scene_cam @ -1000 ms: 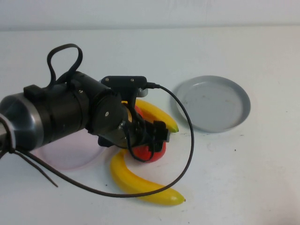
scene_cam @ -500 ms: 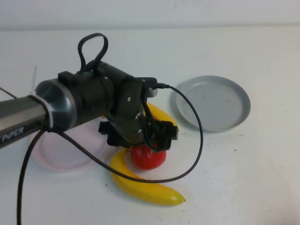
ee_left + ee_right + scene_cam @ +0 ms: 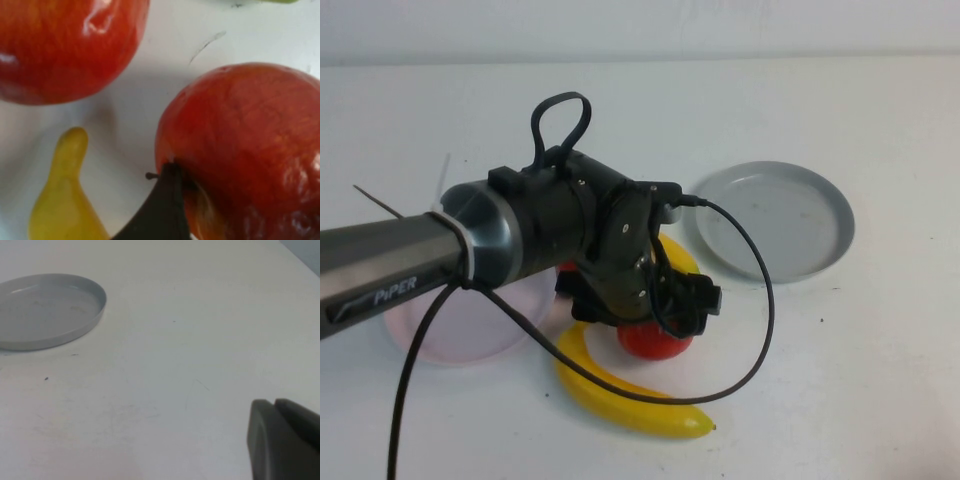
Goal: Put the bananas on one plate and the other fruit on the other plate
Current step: Put one type of fruit in the left plate
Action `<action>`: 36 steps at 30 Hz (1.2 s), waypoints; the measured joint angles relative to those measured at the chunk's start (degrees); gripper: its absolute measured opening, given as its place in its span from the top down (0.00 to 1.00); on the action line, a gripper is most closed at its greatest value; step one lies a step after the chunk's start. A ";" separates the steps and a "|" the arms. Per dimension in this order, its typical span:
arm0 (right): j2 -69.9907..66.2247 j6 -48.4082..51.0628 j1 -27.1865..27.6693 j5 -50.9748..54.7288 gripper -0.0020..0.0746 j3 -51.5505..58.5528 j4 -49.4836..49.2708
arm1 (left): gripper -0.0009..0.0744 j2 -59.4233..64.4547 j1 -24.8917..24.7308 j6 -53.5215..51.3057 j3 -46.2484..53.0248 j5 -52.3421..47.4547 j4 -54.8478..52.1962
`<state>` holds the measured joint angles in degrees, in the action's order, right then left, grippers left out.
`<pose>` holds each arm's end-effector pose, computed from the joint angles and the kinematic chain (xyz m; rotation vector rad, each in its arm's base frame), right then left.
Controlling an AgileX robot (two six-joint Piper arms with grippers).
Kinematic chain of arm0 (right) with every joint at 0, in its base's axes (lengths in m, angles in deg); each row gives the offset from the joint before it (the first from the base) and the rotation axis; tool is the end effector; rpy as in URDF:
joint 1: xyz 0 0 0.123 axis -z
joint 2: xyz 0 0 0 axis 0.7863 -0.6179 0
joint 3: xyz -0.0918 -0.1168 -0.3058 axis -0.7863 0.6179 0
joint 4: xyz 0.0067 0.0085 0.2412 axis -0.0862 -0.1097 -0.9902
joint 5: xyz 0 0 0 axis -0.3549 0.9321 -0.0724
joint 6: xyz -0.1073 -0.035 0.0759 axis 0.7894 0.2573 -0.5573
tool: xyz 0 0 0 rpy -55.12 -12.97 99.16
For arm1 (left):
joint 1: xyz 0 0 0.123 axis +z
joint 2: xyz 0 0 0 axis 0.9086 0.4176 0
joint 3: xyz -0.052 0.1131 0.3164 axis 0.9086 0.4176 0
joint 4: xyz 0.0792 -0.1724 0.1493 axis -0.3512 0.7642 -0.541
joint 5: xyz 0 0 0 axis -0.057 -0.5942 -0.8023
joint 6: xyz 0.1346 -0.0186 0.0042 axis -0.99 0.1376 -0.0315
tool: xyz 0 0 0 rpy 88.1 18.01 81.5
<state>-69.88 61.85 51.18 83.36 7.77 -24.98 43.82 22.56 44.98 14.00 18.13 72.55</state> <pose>0.0304 -0.0049 0.1607 0.0416 1.8497 -0.0078 0.2977 -0.2753 0.2295 0.4019 2.7947 -0.2983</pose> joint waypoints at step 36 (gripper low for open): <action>0.00 0.00 0.00 0.00 0.99 0.00 0.00 | 0.29 -12.15 4.11 -11.38 0.00 -11.35 -8.23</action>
<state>-69.88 61.85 51.18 83.36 7.77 -24.98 31.66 26.67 33.60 13.99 6.77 64.31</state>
